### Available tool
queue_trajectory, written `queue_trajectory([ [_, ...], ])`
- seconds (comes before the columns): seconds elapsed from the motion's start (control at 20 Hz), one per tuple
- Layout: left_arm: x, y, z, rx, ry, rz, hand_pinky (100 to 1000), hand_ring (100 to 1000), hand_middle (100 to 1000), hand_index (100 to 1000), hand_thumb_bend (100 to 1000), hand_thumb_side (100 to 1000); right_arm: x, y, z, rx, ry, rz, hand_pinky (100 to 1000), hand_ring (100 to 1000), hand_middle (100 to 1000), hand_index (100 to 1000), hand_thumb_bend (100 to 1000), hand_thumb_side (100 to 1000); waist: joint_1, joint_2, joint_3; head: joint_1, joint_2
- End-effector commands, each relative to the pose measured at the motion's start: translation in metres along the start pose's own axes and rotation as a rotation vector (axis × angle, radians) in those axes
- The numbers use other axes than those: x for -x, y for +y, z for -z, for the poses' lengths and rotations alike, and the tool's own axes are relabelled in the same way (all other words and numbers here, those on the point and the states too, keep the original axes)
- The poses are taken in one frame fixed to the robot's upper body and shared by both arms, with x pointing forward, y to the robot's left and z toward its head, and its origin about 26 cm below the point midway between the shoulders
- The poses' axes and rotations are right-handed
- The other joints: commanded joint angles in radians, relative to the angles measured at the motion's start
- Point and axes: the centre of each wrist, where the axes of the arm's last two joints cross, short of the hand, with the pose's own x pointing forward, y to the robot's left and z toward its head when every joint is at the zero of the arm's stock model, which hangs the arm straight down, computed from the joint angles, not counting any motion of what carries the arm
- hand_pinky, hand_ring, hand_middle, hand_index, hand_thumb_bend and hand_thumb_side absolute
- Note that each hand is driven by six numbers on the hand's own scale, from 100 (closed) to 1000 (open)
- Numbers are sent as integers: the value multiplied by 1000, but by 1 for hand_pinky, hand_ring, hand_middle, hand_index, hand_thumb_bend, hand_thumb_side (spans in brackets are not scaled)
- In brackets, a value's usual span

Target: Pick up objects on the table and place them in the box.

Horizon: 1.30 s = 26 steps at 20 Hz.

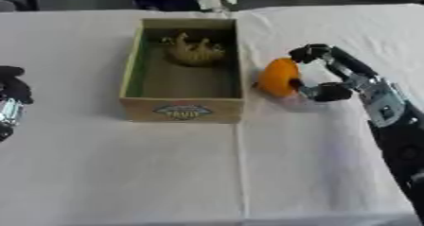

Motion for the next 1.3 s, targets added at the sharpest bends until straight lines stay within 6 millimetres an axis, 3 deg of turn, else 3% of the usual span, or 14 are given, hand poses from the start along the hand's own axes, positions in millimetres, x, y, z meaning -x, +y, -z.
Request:
queue_trajectory([
  [0.05, -7, 2, 2, 3, -25, 15, 703, 513, 524, 743, 100, 267, -1, -8, 5, -25, -8, -40, 740, 762, 739, 870, 197, 374, -1, -11, 2, -4, 0],
  [0.3, -7, 1, 2, 3, -22, 17, 703, 513, 524, 744, 100, 270, -2, -1, 7, -61, -8, -60, 740, 763, 728, 778, 153, 260, -2, -10, 1, -4, 0],
  [0.5, -7, 1, 2, 7, -20, 15, 705, 514, 525, 745, 100, 275, -2, 0, 7, -57, -2, -73, 736, 757, 707, 581, 100, 100, -4, -10, -1, -3, 1],
  [0.55, -7, 0, 2, 9, -19, 15, 705, 514, 526, 745, 100, 276, -2, 1, 6, -50, 4, -73, 733, 753, 698, 500, 100, 106, -5, -10, -1, -2, 1],
  [0.7, -7, 0, 2, 11, -18, 15, 705, 514, 526, 745, 100, 276, -1, 2, 5, -32, 13, -73, 732, 751, 694, 478, 100, 107, -6, -9, -1, -2, 1],
  [0.75, -7, 0, 2, 11, -17, 16, 705, 514, 526, 746, 100, 279, -1, 2, 5, -18, 17, -71, 721, 730, 654, 310, 100, 113, -6, -10, -1, -1, 1],
  [0.8, -7, 1, 2, 11, -17, 16, 705, 514, 526, 746, 100, 279, -1, 2, 4, 7, 22, -65, 721, 730, 654, 310, 100, 113, -7, -10, -1, 0, 2],
  [0.85, -7, 1, 2, 11, -16, 17, 707, 514, 526, 746, 100, 278, 0, 1, 3, 30, 24, -60, 714, 709, 623, 255, 100, 106, -7, -10, -1, 0, 2],
  [1.0, -7, 1, 1, 10, -15, 17, 707, 512, 526, 746, 100, 281, -1, -3, 1, 110, 22, -45, 703, 667, 582, 206, 100, 100, -9, -13, -2, 2, 3],
  [1.3, -6, 2, 0, 6, -8, 19, 710, 511, 527, 746, 100, 281, -6, -22, 2, 216, -22, -24, 701, 653, 565, 199, 100, 100, -15, -18, -7, 6, 4],
])
